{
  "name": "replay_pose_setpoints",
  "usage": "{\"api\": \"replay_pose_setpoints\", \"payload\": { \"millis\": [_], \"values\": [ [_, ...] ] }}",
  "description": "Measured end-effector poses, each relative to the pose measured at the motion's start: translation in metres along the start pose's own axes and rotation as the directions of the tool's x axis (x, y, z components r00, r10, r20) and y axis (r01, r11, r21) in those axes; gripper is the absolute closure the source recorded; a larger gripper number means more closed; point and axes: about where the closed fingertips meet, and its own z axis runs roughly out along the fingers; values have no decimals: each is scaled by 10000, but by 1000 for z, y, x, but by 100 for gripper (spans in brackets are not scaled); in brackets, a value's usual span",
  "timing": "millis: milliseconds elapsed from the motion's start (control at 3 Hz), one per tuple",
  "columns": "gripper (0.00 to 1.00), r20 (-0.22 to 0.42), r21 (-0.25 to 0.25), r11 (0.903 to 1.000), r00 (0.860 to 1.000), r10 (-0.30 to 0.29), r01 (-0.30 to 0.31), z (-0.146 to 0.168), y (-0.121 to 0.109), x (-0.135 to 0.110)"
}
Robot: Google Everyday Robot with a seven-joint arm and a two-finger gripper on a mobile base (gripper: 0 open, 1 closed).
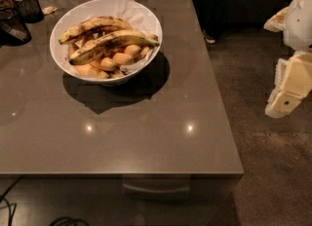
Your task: Pick banana from white bowl
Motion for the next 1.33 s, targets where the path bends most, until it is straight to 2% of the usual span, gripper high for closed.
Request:
{"api": "replay_pose_setpoints", "payload": {
  "millis": [333, 1333],
  "values": [
    [0, 2, 1, 10000, 10000, -1, 1, 0, 0, 0],
    [0, 935, 193, 9998, 9956, -111, 93, -5, -7, -14]
  ]
}}
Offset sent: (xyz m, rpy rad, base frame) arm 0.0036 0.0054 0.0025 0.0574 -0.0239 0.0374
